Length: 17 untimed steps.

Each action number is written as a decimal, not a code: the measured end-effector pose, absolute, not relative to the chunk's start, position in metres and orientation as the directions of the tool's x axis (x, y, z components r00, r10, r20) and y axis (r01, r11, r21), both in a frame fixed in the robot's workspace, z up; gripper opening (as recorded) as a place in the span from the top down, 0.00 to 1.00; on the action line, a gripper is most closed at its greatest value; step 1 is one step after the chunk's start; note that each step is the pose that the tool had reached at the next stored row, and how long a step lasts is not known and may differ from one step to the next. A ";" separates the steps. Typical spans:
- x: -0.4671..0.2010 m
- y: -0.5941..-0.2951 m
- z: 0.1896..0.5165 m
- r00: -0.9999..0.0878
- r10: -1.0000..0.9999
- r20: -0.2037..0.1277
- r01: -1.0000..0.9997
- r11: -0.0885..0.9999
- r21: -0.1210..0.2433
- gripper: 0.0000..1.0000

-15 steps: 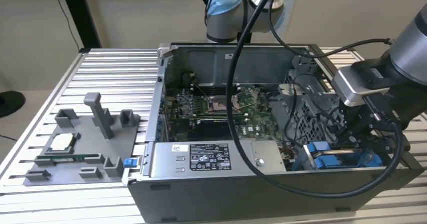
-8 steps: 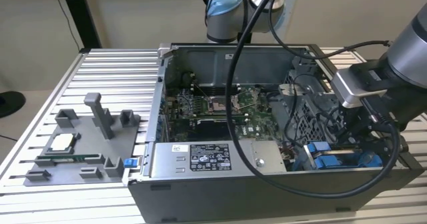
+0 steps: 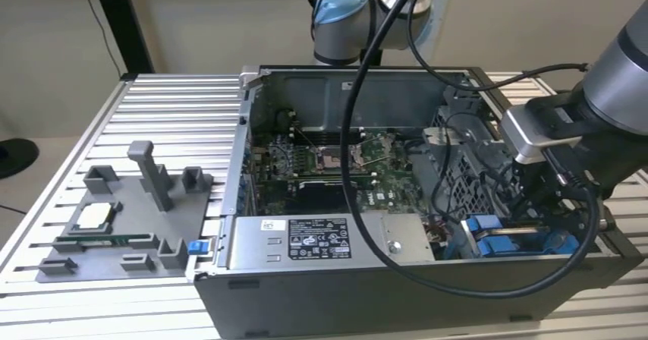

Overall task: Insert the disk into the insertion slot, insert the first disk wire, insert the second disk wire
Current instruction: 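Insert the second disk wire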

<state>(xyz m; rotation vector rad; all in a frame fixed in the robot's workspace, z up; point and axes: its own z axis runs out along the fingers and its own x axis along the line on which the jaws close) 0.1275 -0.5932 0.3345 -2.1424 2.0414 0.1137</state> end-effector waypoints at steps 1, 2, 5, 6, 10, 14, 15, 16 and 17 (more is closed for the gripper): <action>0.128 -0.593 0.334 0.054 -0.982 -0.179 -0.996 -0.040 -0.077 1.00; 0.128 -0.593 0.334 0.054 -0.982 -0.180 -0.996 -0.040 -0.077 1.00; 0.128 -0.593 0.335 0.054 -0.982 -0.180 -0.996 -0.040 -0.077 1.00; 0.128 -0.593 0.336 0.053 -0.982 -0.181 -0.996 -0.040 -0.077 1.00; 0.128 -0.593 0.346 0.049 -0.982 -0.180 -0.997 -0.036 -0.074 1.00; 0.128 -0.593 0.346 0.039 -0.983 -0.179 -0.997 -0.026 -0.073 1.00; 0.128 -0.593 0.345 0.031 -0.983 -0.179 -0.997 -0.018 -0.073 1.00; 0.128 -0.593 0.345 0.022 -0.984 -0.179 -0.997 -0.009 -0.073 1.00; 0.128 -0.594 0.345 0.012 -0.984 -0.179 -0.997 0.001 -0.073 1.00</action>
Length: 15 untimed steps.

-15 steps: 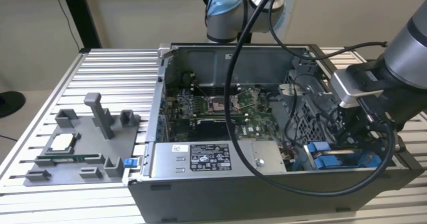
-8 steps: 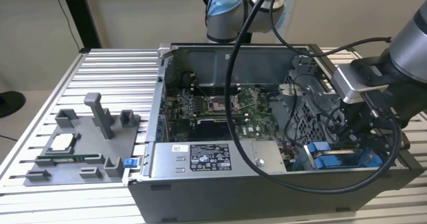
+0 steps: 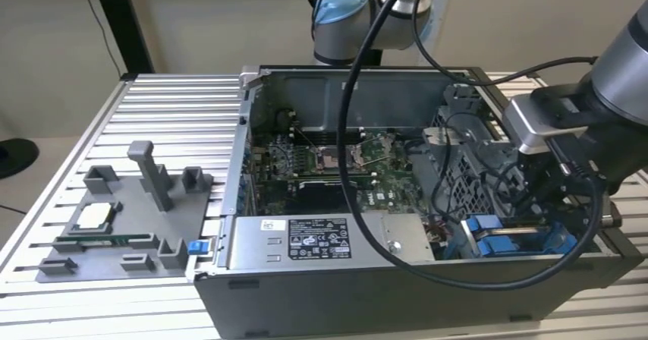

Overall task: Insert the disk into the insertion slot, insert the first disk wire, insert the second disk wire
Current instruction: 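Insert the second disk wire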

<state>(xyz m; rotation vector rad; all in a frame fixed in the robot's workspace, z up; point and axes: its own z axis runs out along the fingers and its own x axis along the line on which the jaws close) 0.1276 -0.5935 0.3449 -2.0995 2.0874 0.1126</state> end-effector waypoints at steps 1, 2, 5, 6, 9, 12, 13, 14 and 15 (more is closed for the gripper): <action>0.128 -0.594 0.345 0.004 -0.984 -0.178 -0.997 0.009 -0.073 1.00; 0.128 -0.594 0.344 0.001 -0.984 -0.178 -0.997 0.012 -0.073 1.00; 0.128 -0.594 0.343 -0.004 -0.985 -0.175 -0.997 0.017 -0.073 1.00; 0.128 -0.594 0.343 -0.004 -0.985 -0.174 -0.997 0.017 -0.073 1.00; 0.128 -0.593 0.342 -0.005 -0.986 -0.167 -0.997 0.017 -0.073 1.00; 0.128 -0.593 0.341 -0.005 -0.987 -0.158 -0.997 0.017 -0.073 1.00; 0.128 -0.592 0.340 -0.005 -0.988 -0.155 -0.997 0.017 -0.073 1.00; 0.127 -0.592 0.339 -0.005 -0.988 -0.154 -0.997 0.017 -0.074 1.00; 0.127 -0.591 0.339 -0.005 -0.988 -0.153 -0.997 0.016 -0.074 1.00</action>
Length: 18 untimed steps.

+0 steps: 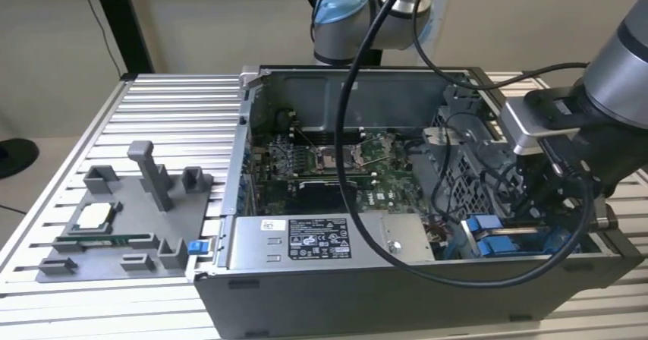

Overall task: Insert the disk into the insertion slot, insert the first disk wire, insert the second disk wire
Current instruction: 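Insert the second disk wire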

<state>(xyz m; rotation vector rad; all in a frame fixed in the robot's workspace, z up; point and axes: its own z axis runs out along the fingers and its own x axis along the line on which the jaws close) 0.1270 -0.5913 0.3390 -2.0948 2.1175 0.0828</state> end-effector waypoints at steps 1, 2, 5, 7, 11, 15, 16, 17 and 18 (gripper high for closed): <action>0.127 -0.591 0.339 -0.005 -0.988 -0.154 -0.997 0.016 -0.074 1.00; 0.127 -0.591 0.339 -0.005 -0.988 -0.154 -0.997 0.016 -0.074 1.00; 0.127 -0.591 0.341 -0.006 -0.988 -0.155 -0.997 0.018 -0.074 1.00; 0.127 -0.591 0.342 -0.007 -0.988 -0.154 -0.997 0.018 -0.074 1.00; 0.127 -0.591 0.342 -0.007 -0.988 -0.154 -0.997 0.018 -0.074 1.00; 0.127 -0.591 0.345 -0.007 -0.988 -0.154 -0.997 0.018 -0.074 1.00; 0.127 -0.591 0.346 -0.007 -0.988 -0.154 -0.997 0.018 -0.074 1.00; 0.127 -0.591 0.346 -0.007 -0.988 -0.154 -0.997 0.018 -0.074 1.00; 0.127 -0.591 0.347 -0.007 -0.988 -0.154 -0.997 0.018 -0.074 1.00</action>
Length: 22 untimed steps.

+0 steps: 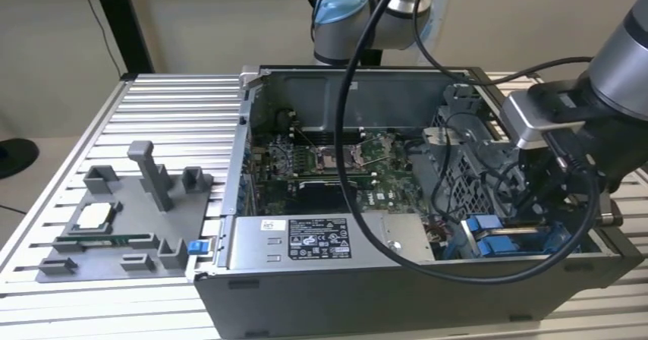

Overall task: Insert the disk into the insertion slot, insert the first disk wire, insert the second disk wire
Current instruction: 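Insert the second disk wire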

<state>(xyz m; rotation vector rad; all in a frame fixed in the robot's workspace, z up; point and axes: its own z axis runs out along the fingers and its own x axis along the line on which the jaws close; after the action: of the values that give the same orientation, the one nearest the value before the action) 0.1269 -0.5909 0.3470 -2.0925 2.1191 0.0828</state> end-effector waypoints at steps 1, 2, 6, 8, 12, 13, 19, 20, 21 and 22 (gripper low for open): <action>0.127 -0.591 0.348 -0.007 -0.988 -0.154 -0.997 0.018 -0.074 1.00; 0.127 -0.591 0.348 -0.007 -0.988 -0.154 -0.997 0.018 -0.074 1.00; 0.127 -0.591 0.349 -0.007 -0.988 -0.154 -0.997 0.018 -0.074 1.00; 0.127 -0.591 0.349 -0.007 -0.988 -0.154 -0.997 0.018 -0.074 1.00; 0.127 -0.590 0.349 -0.007 -0.988 -0.154 -0.997 0.018 -0.074 1.00; 0.127 -0.590 0.349 -0.007 -0.988 -0.153 -0.997 0.018 -0.074 1.00; 0.127 -0.589 0.348 -0.007 -0.988 -0.154 -0.997 0.019 -0.076 1.00; 0.127 -0.589 0.347 -0.007 -0.988 -0.154 -0.997 0.019 -0.076 1.00; 0.127 -0.589 0.347 -0.007 -0.988 -0.154 -0.997 0.019 -0.076 1.00; 0.127 -0.589 0.346 -0.007 -0.988 -0.154 -0.997 0.019 -0.077 1.00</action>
<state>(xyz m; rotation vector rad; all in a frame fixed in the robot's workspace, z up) 0.1268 -0.5889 0.3461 -2.0909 2.1185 0.0801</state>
